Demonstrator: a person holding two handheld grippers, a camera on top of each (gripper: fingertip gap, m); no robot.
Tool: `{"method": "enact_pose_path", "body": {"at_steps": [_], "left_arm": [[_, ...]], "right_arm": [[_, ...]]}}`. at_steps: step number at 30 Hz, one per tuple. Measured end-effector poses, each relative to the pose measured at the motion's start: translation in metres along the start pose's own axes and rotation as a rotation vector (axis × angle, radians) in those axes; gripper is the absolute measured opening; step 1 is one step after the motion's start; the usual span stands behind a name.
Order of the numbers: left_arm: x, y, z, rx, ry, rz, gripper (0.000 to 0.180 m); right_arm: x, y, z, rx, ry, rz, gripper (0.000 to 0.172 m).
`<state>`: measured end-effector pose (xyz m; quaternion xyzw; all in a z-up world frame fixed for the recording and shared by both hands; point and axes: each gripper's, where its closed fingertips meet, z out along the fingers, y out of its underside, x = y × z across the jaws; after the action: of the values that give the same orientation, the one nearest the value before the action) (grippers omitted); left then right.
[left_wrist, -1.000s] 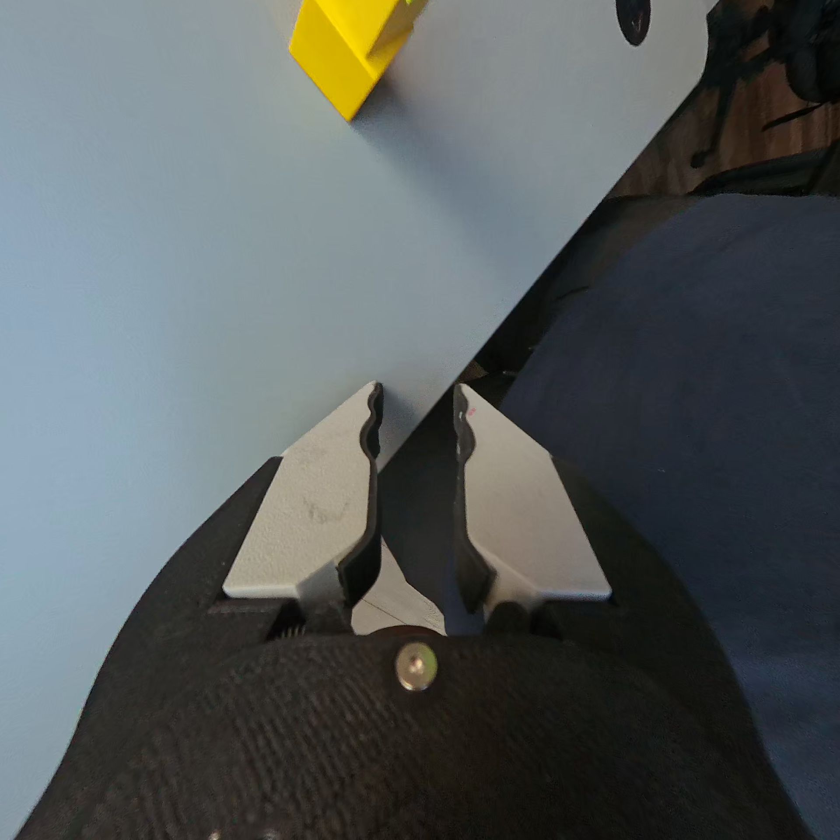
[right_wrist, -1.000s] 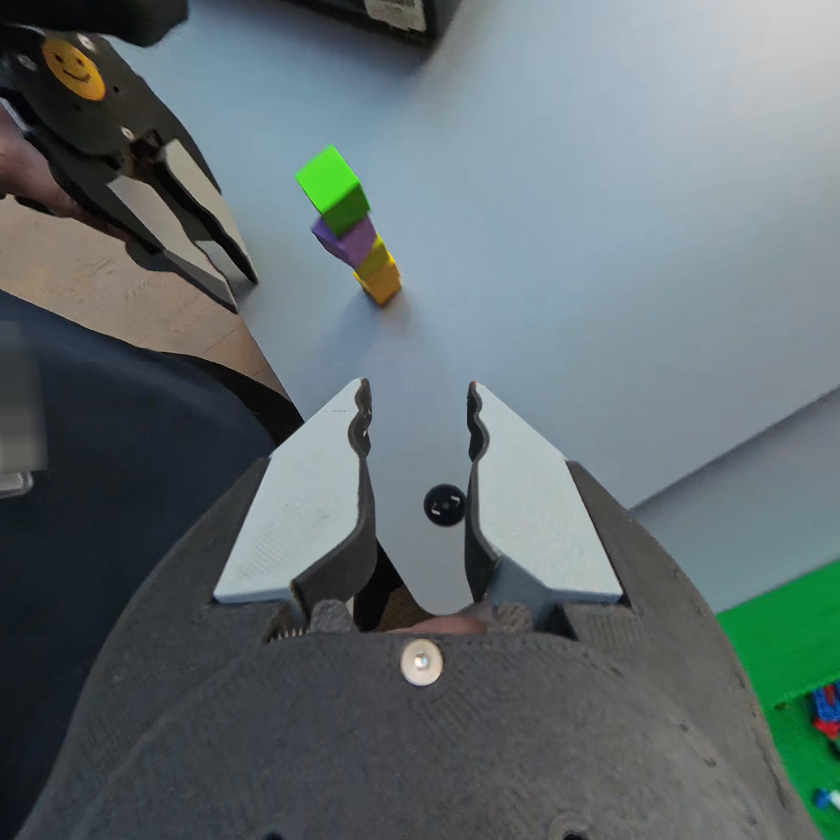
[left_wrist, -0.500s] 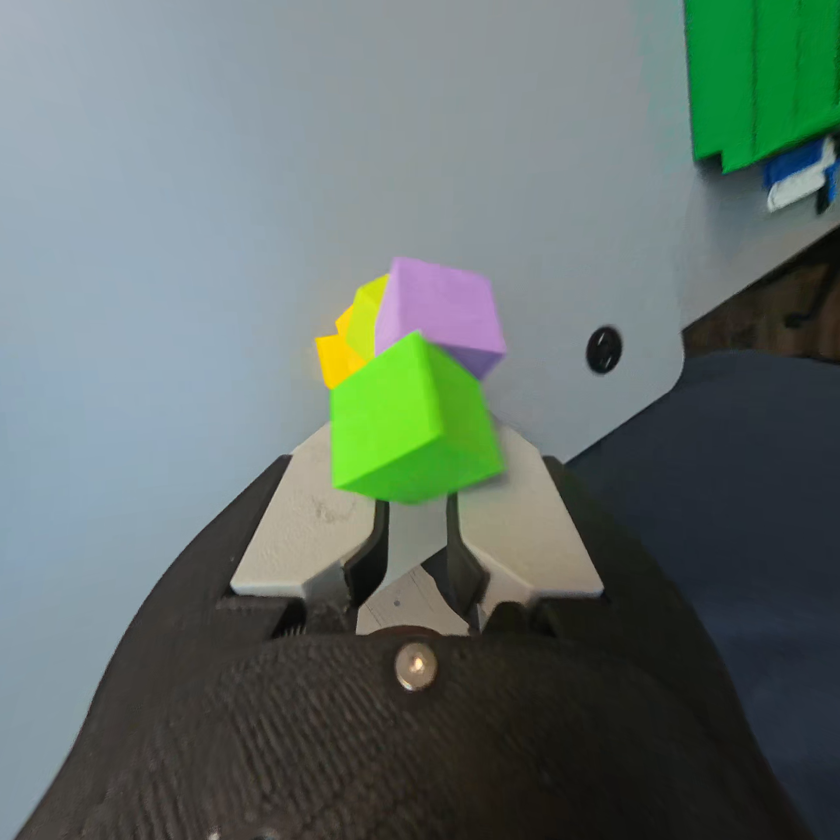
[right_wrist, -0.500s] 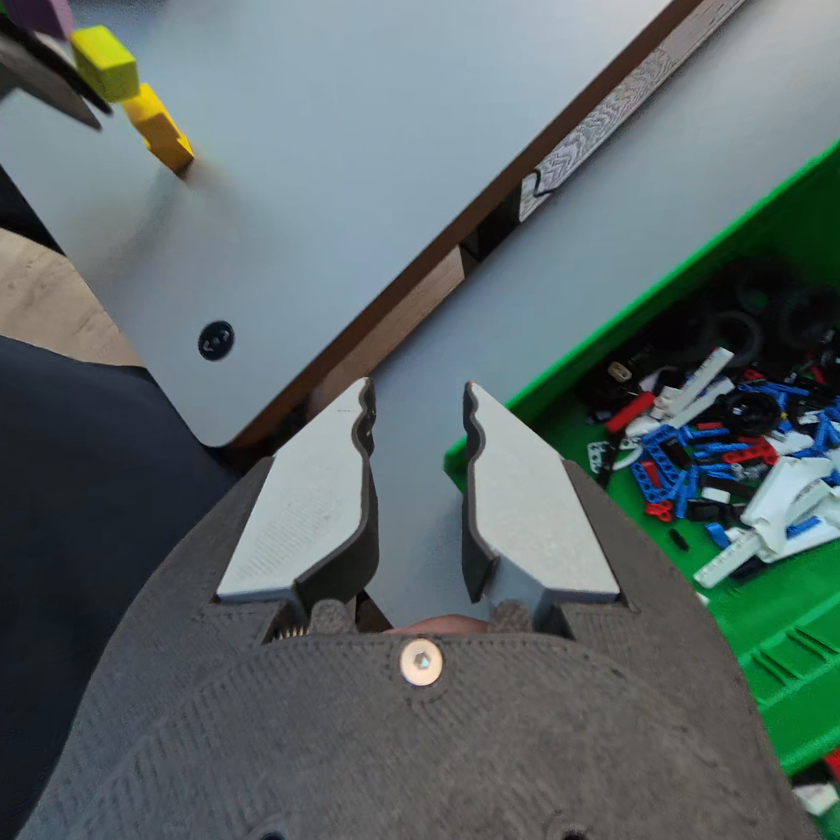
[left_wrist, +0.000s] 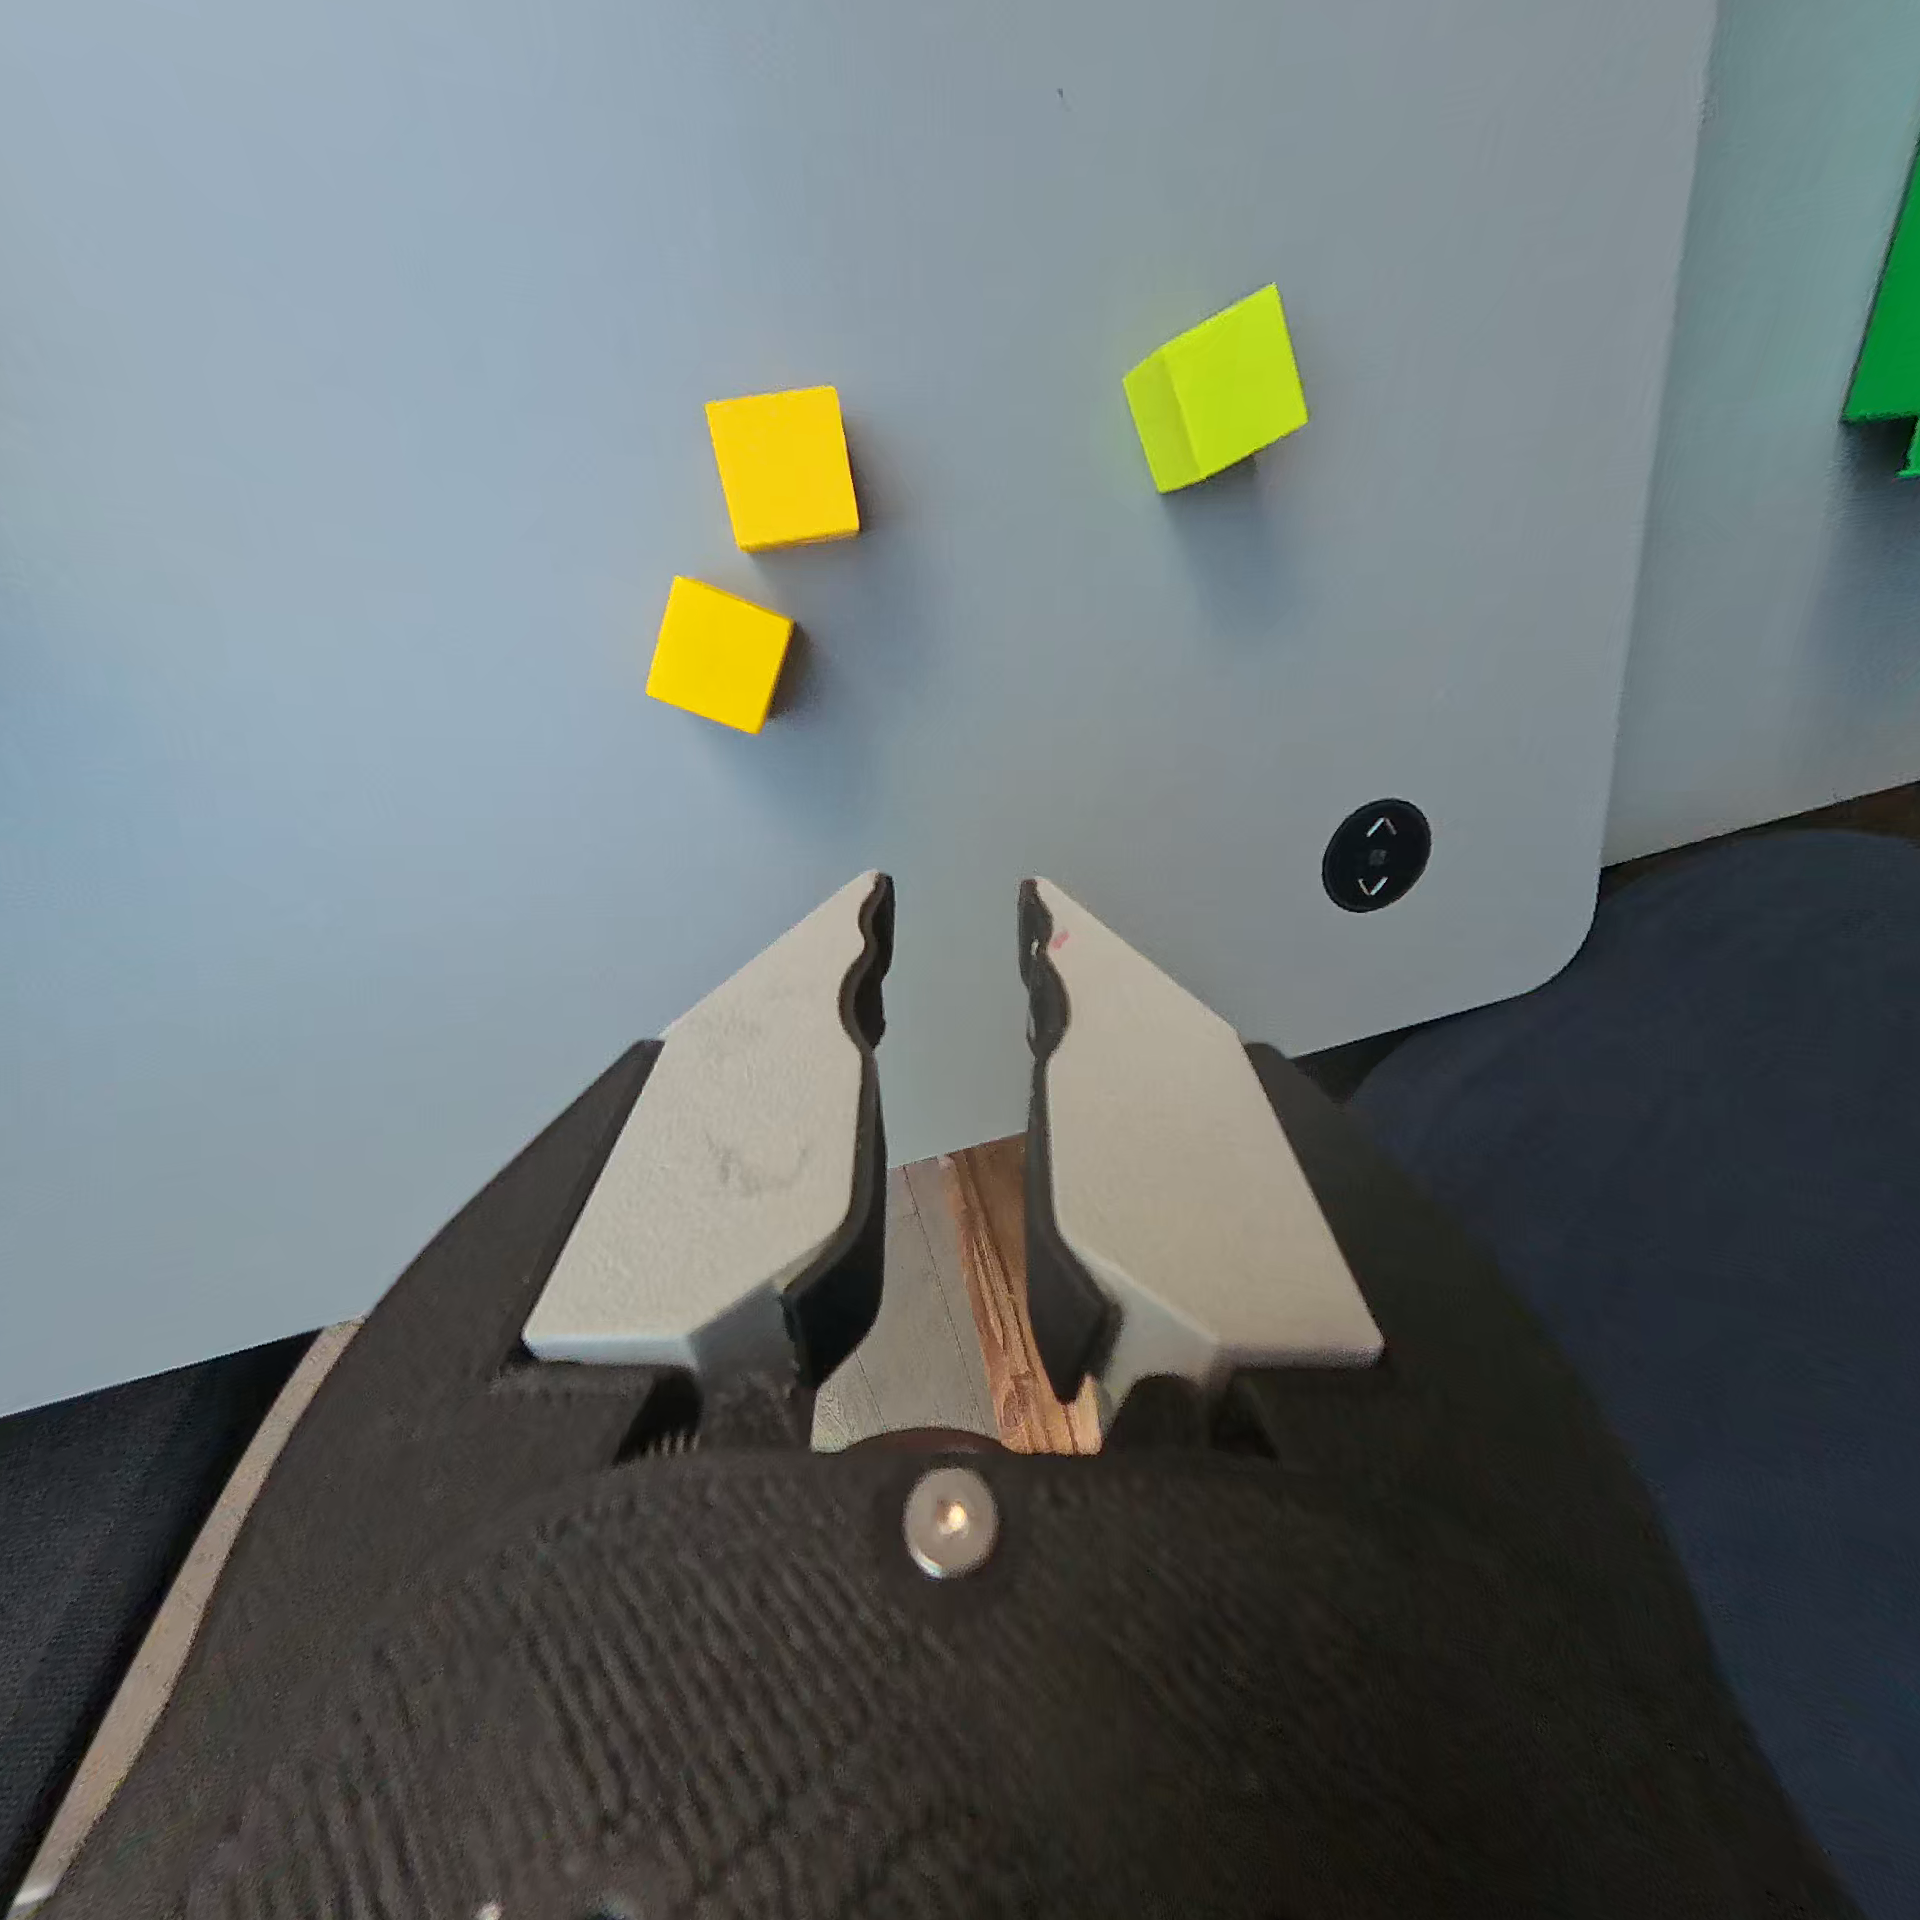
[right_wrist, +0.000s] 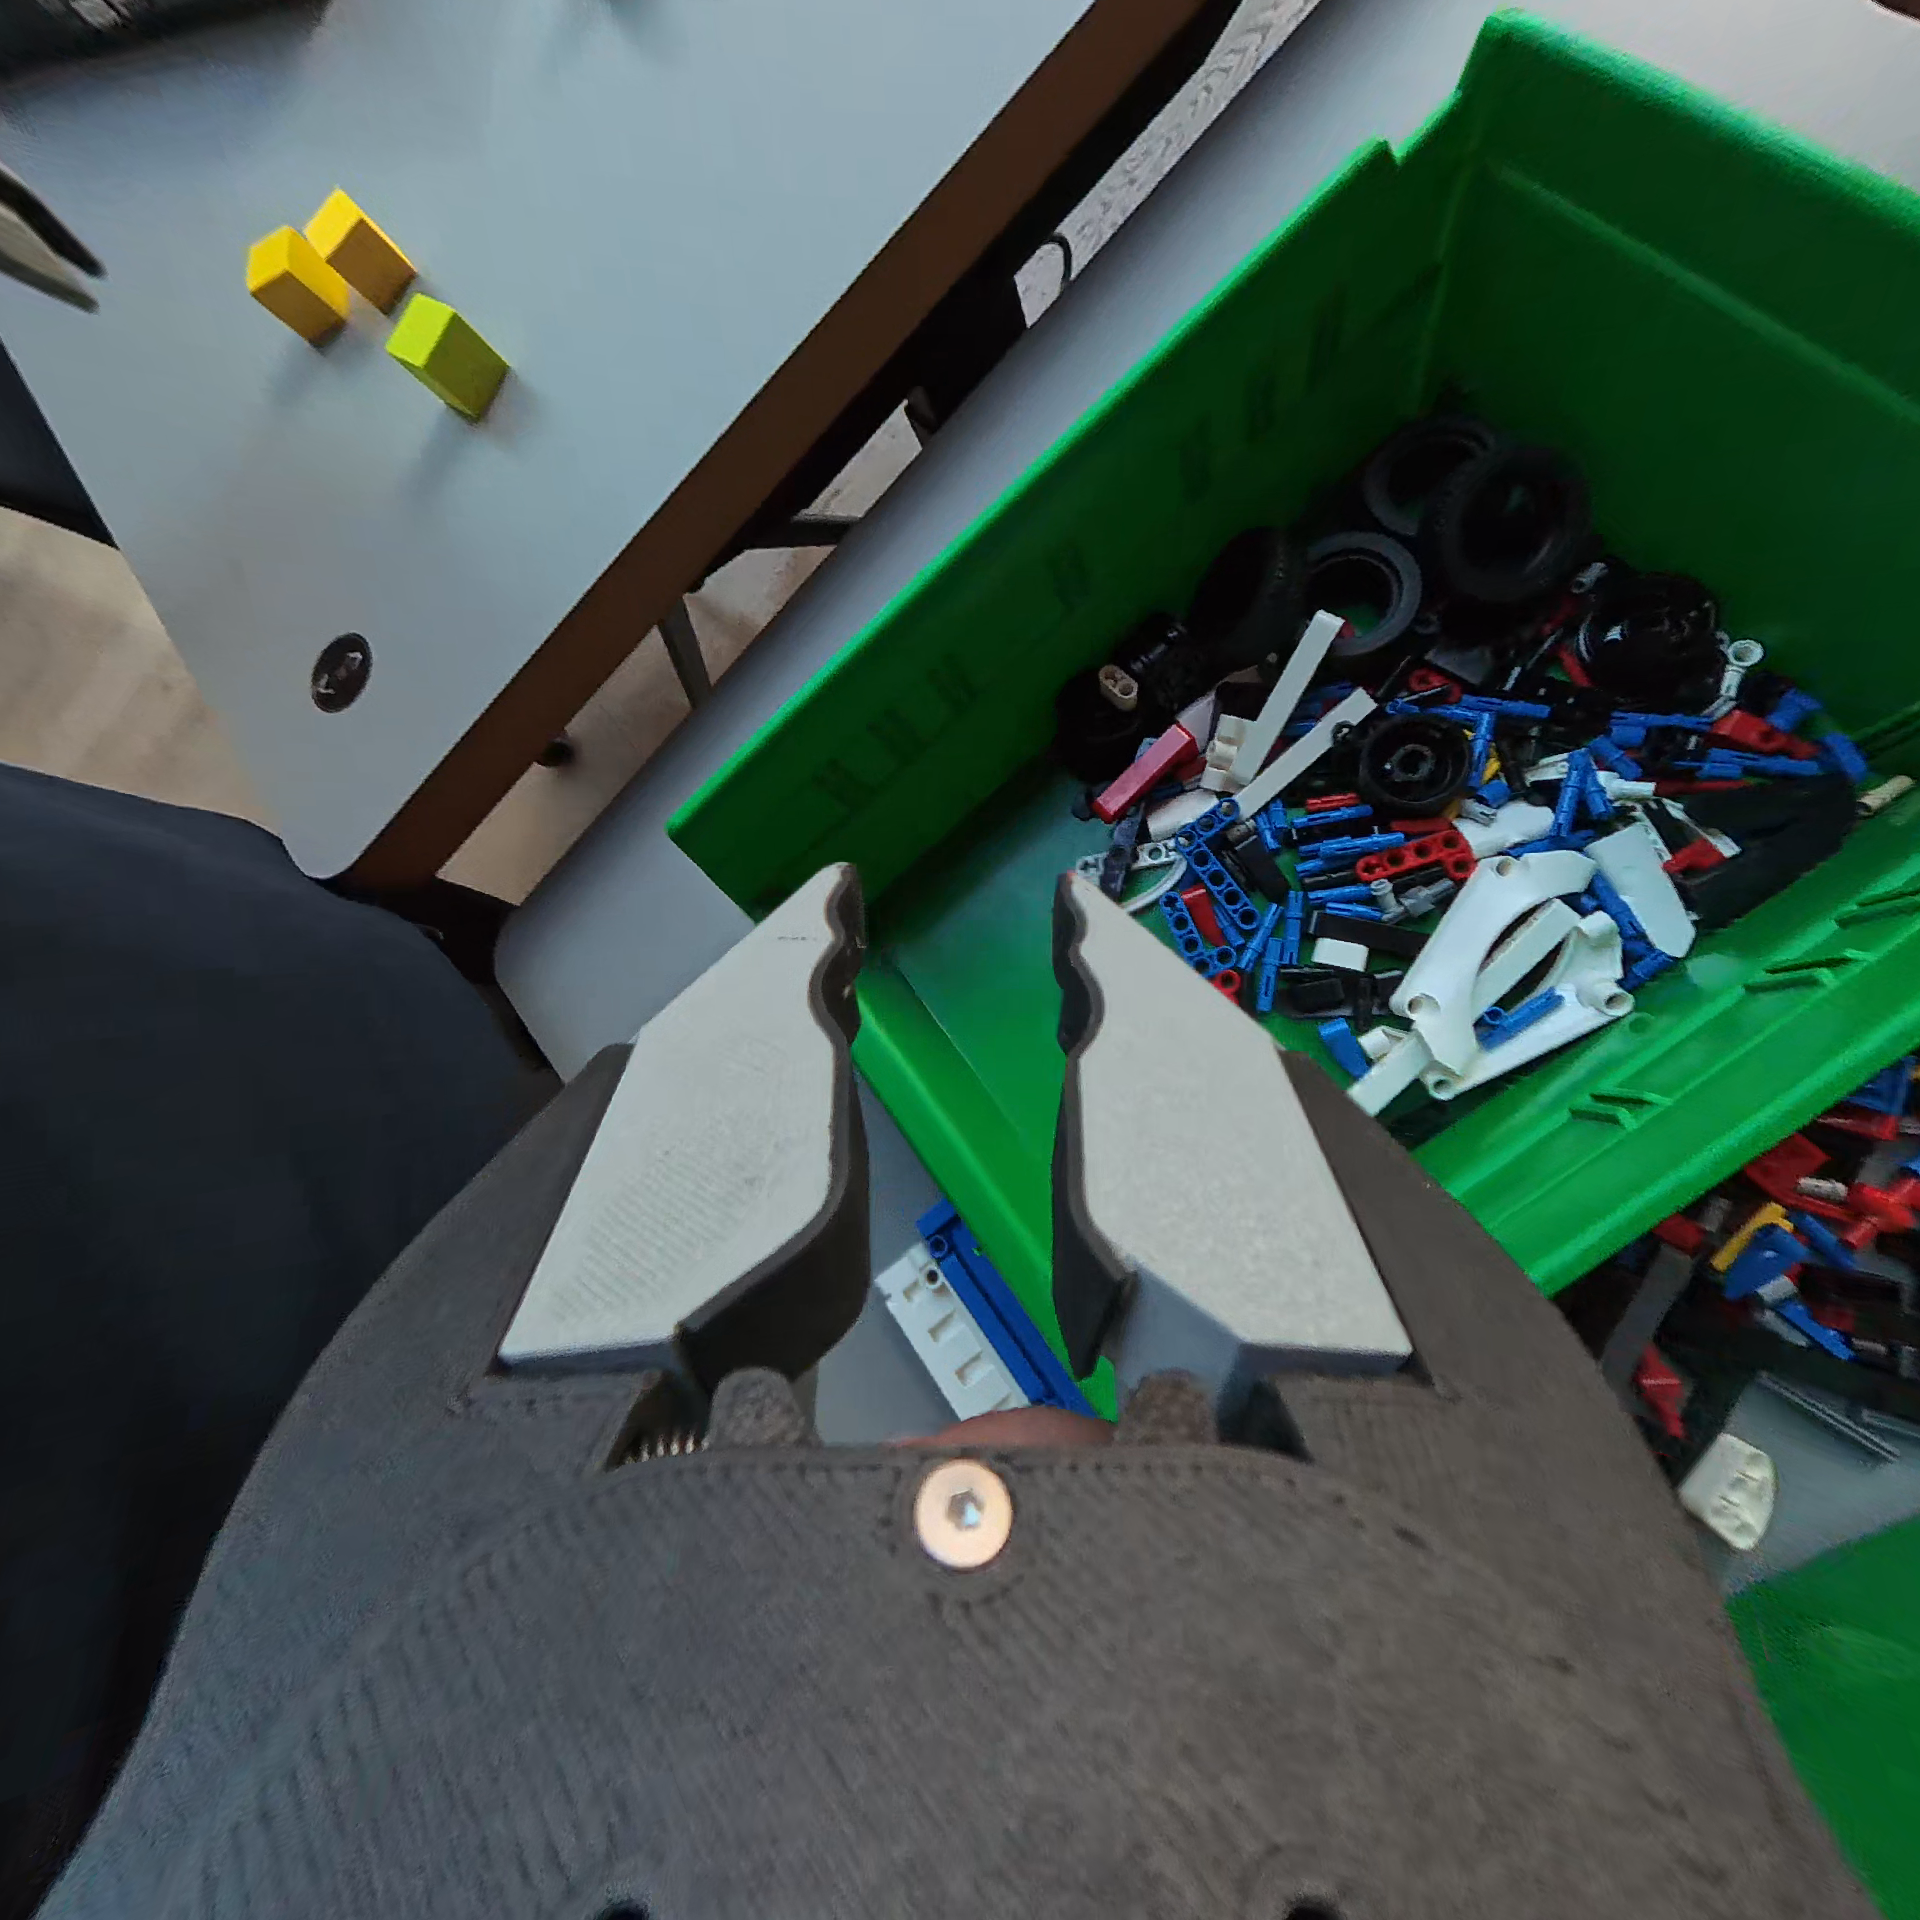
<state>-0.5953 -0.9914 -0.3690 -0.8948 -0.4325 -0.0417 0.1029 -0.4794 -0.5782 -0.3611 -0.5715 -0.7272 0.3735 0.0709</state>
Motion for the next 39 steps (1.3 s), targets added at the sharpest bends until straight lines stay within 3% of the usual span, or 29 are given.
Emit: {"method": "enact_pose_path", "body": {"at_steps": [7,13,20,27,33,39], "left_arm": [[0.006,0.023,0.007,-0.015,0.033,0.046,0.024],[0.003,0.031,0.011,0.015,0.110,0.146,0.027],[0.002,0.028,0.017,0.083,0.235,0.250,0.027],[0.005,0.034,0.027,0.105,0.262,0.356,0.027],[0.006,0.034,0.023,0.110,0.262,0.382,0.028],[0.013,0.035,0.016,0.101,0.200,0.310,0.028]], "right_arm": [[-0.025,0.000,0.016,-0.039,-0.015,-0.048,0.034],[-0.067,-0.021,0.020,0.014,0.004,0.001,0.033],[-0.125,-0.021,0.031,-0.014,0.142,0.013,0.030],[-0.108,-0.005,-0.001,-0.234,0.627,0.083,0.028],[-0.106,-0.020,-0.008,-0.189,0.672,0.095,0.028],[-0.087,-0.031,0.008,-0.141,0.597,0.029,0.028]]}}
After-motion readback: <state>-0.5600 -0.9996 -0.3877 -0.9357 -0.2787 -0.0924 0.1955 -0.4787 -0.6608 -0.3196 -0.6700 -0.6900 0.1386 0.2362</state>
